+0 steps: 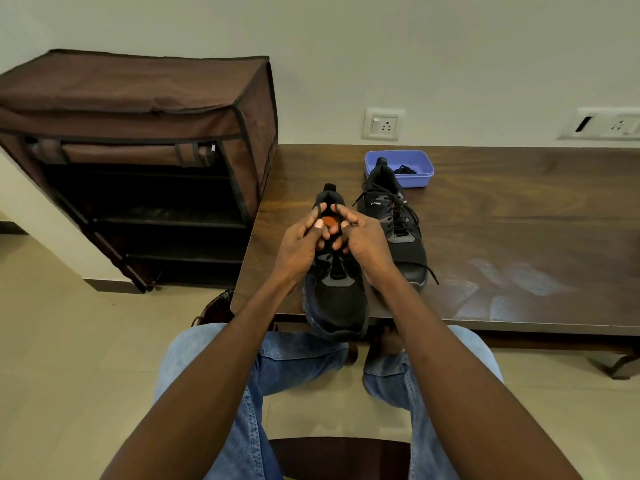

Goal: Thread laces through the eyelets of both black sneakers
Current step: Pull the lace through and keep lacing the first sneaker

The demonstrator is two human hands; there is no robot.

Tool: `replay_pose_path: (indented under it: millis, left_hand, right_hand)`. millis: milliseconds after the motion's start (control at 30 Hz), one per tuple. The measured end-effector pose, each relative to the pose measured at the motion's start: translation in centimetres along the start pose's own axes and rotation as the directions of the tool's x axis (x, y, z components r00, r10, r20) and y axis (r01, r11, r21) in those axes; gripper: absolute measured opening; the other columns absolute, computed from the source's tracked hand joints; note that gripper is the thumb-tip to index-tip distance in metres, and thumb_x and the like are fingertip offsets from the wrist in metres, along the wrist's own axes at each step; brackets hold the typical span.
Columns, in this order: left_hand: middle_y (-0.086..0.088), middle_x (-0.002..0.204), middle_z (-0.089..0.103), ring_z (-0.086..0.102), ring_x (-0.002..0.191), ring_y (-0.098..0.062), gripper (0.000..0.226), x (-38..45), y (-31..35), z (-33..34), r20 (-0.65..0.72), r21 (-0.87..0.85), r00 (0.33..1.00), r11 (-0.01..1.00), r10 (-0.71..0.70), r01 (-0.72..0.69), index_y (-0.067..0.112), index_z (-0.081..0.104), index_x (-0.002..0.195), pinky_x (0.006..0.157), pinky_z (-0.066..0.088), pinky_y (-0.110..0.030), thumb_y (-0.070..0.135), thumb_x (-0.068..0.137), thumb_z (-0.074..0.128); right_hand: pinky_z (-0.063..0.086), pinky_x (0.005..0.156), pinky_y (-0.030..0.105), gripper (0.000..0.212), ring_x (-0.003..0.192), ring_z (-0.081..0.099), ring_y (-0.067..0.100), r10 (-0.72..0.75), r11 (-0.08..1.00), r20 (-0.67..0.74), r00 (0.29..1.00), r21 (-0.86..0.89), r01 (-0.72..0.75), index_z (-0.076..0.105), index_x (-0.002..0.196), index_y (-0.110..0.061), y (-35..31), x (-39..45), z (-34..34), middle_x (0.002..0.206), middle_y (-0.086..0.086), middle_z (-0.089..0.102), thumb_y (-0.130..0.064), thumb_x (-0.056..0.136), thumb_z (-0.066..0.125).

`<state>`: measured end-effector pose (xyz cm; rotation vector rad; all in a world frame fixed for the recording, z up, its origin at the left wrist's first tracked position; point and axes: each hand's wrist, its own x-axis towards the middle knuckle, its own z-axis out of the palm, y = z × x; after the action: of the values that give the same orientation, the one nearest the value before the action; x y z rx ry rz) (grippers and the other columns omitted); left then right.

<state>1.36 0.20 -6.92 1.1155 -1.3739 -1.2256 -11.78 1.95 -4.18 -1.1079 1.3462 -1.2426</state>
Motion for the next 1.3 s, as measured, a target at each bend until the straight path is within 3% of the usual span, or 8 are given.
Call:
replay_pose_path:
  millis: [200, 333, 467, 567, 700, 900, 1067, 1300]
  left_hand:
    - [-0.001, 0.075, 0.052, 0.047, 0.060, -0.003, 0.044, 0.0, -0.1, 0.1, 0.026, 0.021, 0.999, 0.999, 0.028, -0.029, 0.022, 0.045, 0.148, 0.058, 0.042, -0.017, 0.021, 0.105, 0.050]
    - [0.001, 0.077, 0.056, 0.054, 0.066, -0.002, 0.040, -0.1, 0.1, 0.5, 0.019, 0.041, 0.999, 0.999, 0.029, -0.030, 0.024, 0.046, 0.146, 0.066, 0.047, -0.017, 0.017, 0.107, 0.043]
    - [0.005, 0.077, 0.054, 0.049, 0.060, 0.000, 0.038, -0.3, 0.1, 0.8, -0.006, 0.018, 1.000, 1.000, 0.004, -0.004, 0.016, 0.048, 0.142, 0.060, 0.043, -0.014, 0.008, 0.107, 0.039]
    - [0.001, 0.078, 0.060, 0.054, 0.061, -0.004, 0.018, -0.6, 0.0, 0.8, -0.042, 0.005, 0.998, 0.999, 0.038, -0.038, 0.012, 0.045, 0.123, 0.060, 0.046, -0.021, 0.010, 0.105, 0.043]
    - [-0.001, 0.076, 0.069, 0.059, 0.060, -0.007, 0.008, -0.7, 0.2, 0.6, -0.092, -0.096, 0.996, 0.995, 0.001, -0.010, 0.015, 0.050, 0.108, 0.059, 0.048, -0.023, 0.013, 0.101, 0.055]
    - [-0.008, 0.081, 0.071, 0.061, 0.067, -0.013, 0.007, -0.6, 0.1, 0.3, 0.048, -0.397, 0.991, 0.908, -0.126, 0.134, 0.008, 0.070, 0.092, 0.064, 0.050, -0.021, 0.006, 0.093, 0.064]
    - [-0.009, 0.080, 0.072, 0.064, 0.065, -0.014, 0.023, 0.0, 0.2, 0.0, 0.063, -0.474, 0.969, 0.847, -0.241, 0.241, 0.005, 0.058, 0.111, 0.060, 0.052, -0.021, -0.001, 0.091, 0.065]
    - [-0.008, 0.079, 0.069, 0.061, 0.065, -0.013, 0.038, -0.1, 0.5, -0.5, 0.211, -0.385, 0.957, 0.883, -0.198, 0.268, 0.008, 0.060, 0.127, 0.059, 0.048, -0.019, -0.002, 0.090, 0.064]
  right_hand:
    - [0.042, 0.046, 0.015, 0.043, 0.045, 0.053, 0.008, -0.065, 0.998, -0.011, 0.998, -0.016, 0.065, 0.049, 0.145, -0.008, 0.5, 0.1, 0.1, 0.071, 0.010, 0.063, -0.005, 0.102, 0.050]
    - [0.044, 0.049, 0.019, 0.044, 0.047, 0.054, 0.011, -0.051, 0.993, -0.029, 0.998, -0.105, 0.048, 0.048, 0.147, -0.014, 0.9, 0.7, 0.3, 0.071, 0.006, 0.064, -0.009, 0.103, 0.050]
    - [0.044, 0.051, 0.019, 0.055, 0.048, 0.052, 0.008, 0.004, 0.993, 0.012, 1.000, -0.117, -0.003, 0.043, 0.149, -0.012, 0.6, 0.8, 0.3, 0.071, 0.002, 0.059, 0.005, 0.097, 0.042]
    - [0.043, 0.049, 0.018, 0.038, 0.045, 0.053, 0.005, -0.025, 0.996, 0.006, 1.000, -0.081, 0.026, 0.050, 0.130, -0.003, 0.3, 0.1, 0.1, 0.071, 0.007, 0.057, 0.009, 0.097, 0.038]
    - [0.046, 0.054, 0.026, 0.016, 0.052, 0.057, 0.011, -0.007, 0.998, -0.081, 0.997, -0.061, 0.002, 0.048, 0.114, -0.003, 0.9, 0.5, 0.0, 0.074, 0.007, 0.064, -0.001, 0.099, 0.046]
    - [0.046, 0.050, 0.018, 0.010, 0.048, 0.057, 0.006, 0.016, 0.999, -0.033, 0.999, 0.053, -0.014, 0.059, 0.101, -0.001, 0.8, 0.4, -0.4, 0.066, 0.004, 0.066, 0.002, 0.100, 0.049]
    - [0.047, 0.055, 0.018, 0.012, 0.052, 0.058, 0.005, 0.000, 0.998, 0.039, 0.999, 0.058, -0.002, 0.067, 0.096, -0.003, 0.6, 0.1, -0.6, 0.066, 0.004, 0.064, 0.002, 0.097, 0.056]
    - [0.046, 0.057, 0.018, 0.013, 0.057, 0.056, 0.007, 0.028, 1.000, 0.083, 0.996, 0.004, -0.029, 0.071, 0.097, -0.002, 0.5, 0.0, -1.2, 0.070, 0.007, 0.065, 0.004, 0.092, 0.061]
